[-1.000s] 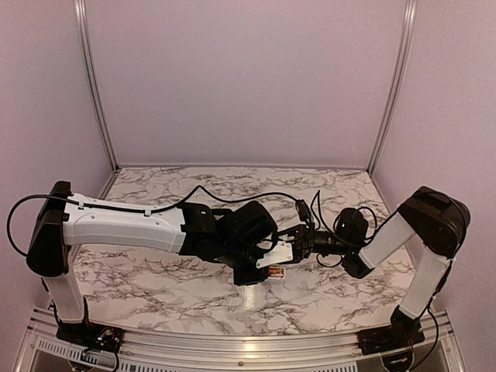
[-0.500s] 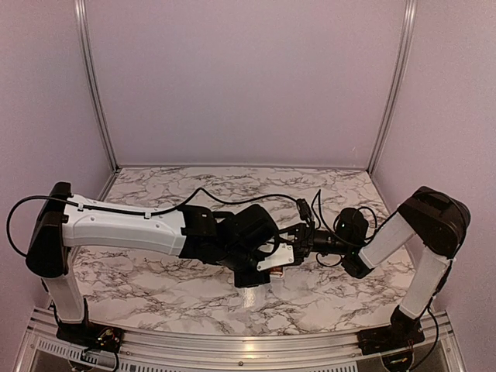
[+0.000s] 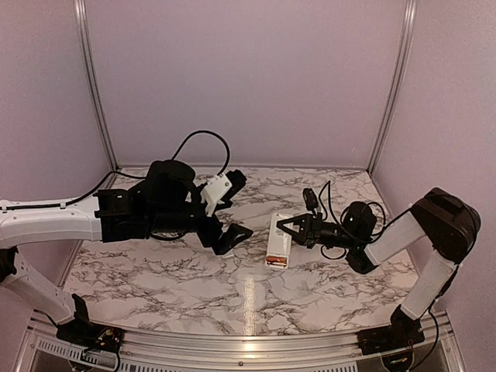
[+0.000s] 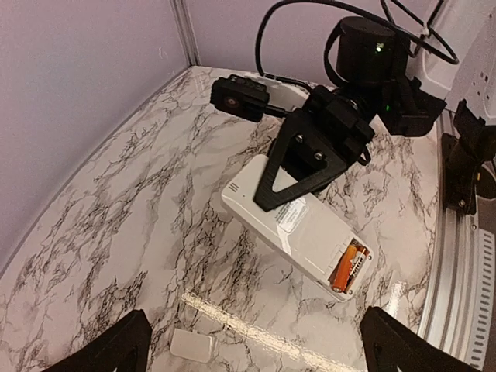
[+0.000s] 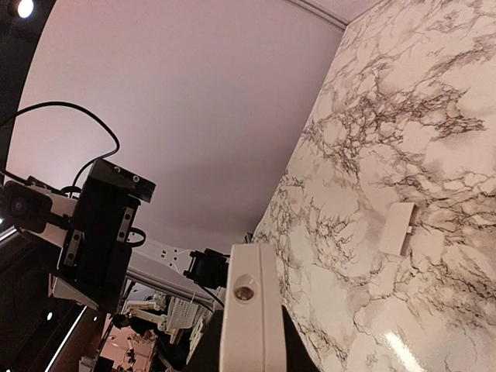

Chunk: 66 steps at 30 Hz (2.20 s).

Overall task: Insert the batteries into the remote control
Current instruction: Load the battery into the battery compartment.

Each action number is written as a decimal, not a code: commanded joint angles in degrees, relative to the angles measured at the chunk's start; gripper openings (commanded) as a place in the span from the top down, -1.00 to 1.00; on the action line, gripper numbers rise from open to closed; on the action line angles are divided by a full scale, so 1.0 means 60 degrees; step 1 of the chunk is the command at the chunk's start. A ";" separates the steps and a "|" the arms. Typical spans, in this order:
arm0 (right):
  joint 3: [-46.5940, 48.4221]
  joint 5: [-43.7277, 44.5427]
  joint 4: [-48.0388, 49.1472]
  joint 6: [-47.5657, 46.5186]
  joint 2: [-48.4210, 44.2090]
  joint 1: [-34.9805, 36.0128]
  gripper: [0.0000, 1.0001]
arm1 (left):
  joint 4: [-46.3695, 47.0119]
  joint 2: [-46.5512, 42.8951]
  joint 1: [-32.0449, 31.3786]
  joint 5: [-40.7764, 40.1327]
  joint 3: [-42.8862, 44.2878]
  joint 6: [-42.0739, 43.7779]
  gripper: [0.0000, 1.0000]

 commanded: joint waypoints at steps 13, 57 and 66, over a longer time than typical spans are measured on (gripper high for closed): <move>0.0603 0.1688 -0.4199 -0.1784 -0.2241 0.0169 1.00 | 0.2806 0.0342 0.0537 0.0522 -0.1736 -0.4240 0.09; -0.0436 0.2052 -0.1221 -0.0497 -0.0684 0.0652 1.00 | 0.2543 0.2826 -0.0402 0.1455 -0.0474 -0.5324 0.71; -0.0465 0.2082 -0.1368 -0.0597 -0.0830 0.0652 1.00 | 0.2374 0.2721 -0.0424 0.1097 -0.0610 -0.5450 0.73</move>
